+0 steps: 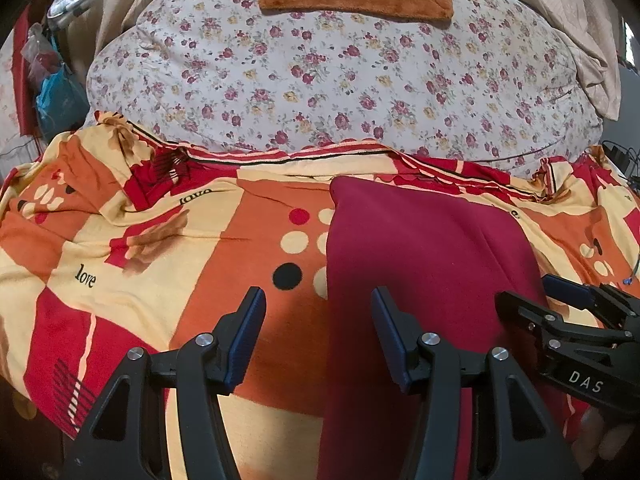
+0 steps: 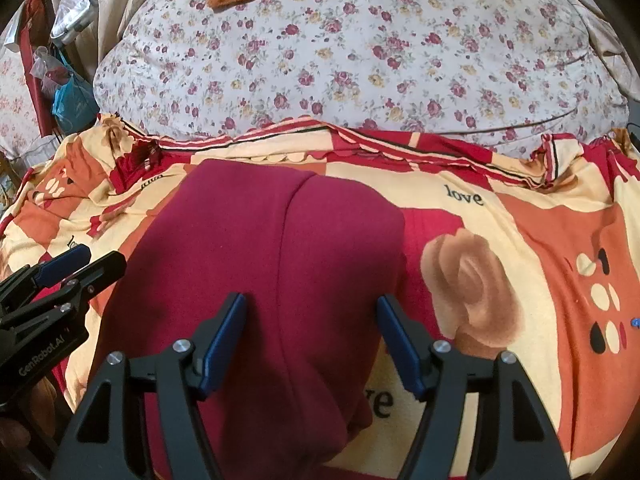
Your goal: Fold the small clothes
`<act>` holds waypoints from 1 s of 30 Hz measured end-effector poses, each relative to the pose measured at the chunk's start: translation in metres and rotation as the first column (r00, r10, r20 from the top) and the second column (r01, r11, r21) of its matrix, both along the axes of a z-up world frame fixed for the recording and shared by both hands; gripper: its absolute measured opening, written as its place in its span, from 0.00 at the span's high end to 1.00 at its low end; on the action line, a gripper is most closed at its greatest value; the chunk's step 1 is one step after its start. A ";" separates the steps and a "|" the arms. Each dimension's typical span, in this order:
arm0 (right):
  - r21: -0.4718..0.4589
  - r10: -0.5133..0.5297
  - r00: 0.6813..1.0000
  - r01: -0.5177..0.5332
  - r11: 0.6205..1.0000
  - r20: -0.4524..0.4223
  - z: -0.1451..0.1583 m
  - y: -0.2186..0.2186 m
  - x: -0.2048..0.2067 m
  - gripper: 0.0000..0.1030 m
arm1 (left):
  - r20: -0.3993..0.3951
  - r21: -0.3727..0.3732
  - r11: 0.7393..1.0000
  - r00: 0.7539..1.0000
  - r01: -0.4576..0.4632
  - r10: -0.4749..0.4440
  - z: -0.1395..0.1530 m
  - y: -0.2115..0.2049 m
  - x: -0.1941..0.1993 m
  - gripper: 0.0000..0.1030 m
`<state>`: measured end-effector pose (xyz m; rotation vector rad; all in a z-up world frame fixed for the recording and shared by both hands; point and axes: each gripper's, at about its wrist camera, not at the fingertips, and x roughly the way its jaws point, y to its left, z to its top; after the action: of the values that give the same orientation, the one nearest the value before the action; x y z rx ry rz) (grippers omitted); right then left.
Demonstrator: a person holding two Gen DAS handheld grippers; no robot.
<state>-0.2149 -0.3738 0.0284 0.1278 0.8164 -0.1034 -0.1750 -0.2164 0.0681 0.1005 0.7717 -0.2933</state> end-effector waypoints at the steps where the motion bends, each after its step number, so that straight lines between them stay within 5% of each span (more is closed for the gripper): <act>1: 0.001 0.000 1.000 0.000 1.000 0.000 -0.001 0.000 0.000 0.31 | 0.000 -0.001 1.000 1.000 0.000 0.000 0.000 0.000 0.000 0.68; 30: 0.005 0.001 1.000 -0.001 1.000 -0.001 -0.003 0.001 0.000 0.28 | -0.018 -0.034 0.999 1.000 -0.001 0.000 -0.002 0.012 0.005 0.68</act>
<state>-0.2147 -0.3727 0.0255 0.1326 0.8173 -0.1007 -0.1698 -0.2043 0.0656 0.0653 0.7842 -0.3073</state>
